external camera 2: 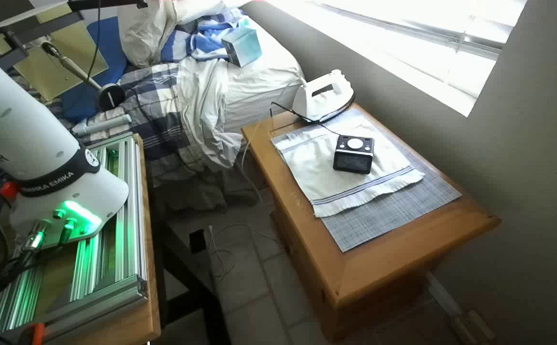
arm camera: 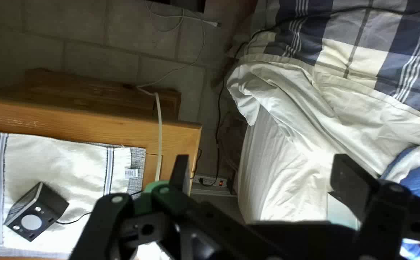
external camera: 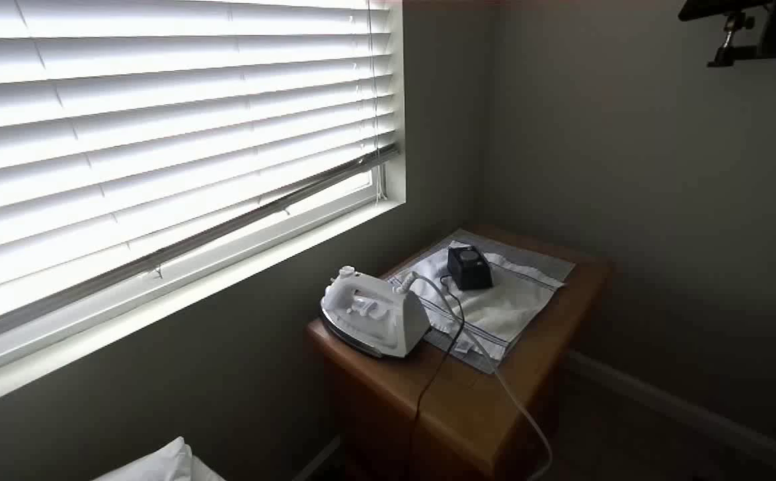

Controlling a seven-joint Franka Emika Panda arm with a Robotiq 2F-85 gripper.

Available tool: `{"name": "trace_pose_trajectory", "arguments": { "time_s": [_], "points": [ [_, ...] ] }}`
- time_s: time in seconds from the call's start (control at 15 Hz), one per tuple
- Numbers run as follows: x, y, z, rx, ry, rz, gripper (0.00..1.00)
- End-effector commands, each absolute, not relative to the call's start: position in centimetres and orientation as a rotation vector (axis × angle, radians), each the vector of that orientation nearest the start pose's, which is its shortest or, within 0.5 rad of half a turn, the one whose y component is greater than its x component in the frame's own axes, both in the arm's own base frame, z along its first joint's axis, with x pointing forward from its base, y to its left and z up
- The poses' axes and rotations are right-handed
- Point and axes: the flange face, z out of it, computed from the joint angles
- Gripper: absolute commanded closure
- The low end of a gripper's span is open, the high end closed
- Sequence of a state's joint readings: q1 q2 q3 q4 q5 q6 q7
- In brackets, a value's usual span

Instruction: Turn on the alarm clock

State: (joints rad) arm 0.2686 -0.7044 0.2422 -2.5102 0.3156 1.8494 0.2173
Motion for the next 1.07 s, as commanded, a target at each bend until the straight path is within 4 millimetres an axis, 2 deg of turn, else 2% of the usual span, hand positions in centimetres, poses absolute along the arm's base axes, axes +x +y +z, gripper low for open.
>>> {"name": "trace_pose_trajectory", "arguments": {
  "time_s": [0.0,0.53,0.73,1.0],
  "points": [
    [28.9,19.9,50.8,-2.981,-0.235,0.025,0.00],
    [28.9,19.9,50.8,-2.981,-0.235,0.025,0.00],
    [32.0,18.9,50.6,-2.998,-0.201,-0.003,0.00],
    [38.0,16.3,48.5,-3.067,-0.179,0.009,0.00]
  ]
}}
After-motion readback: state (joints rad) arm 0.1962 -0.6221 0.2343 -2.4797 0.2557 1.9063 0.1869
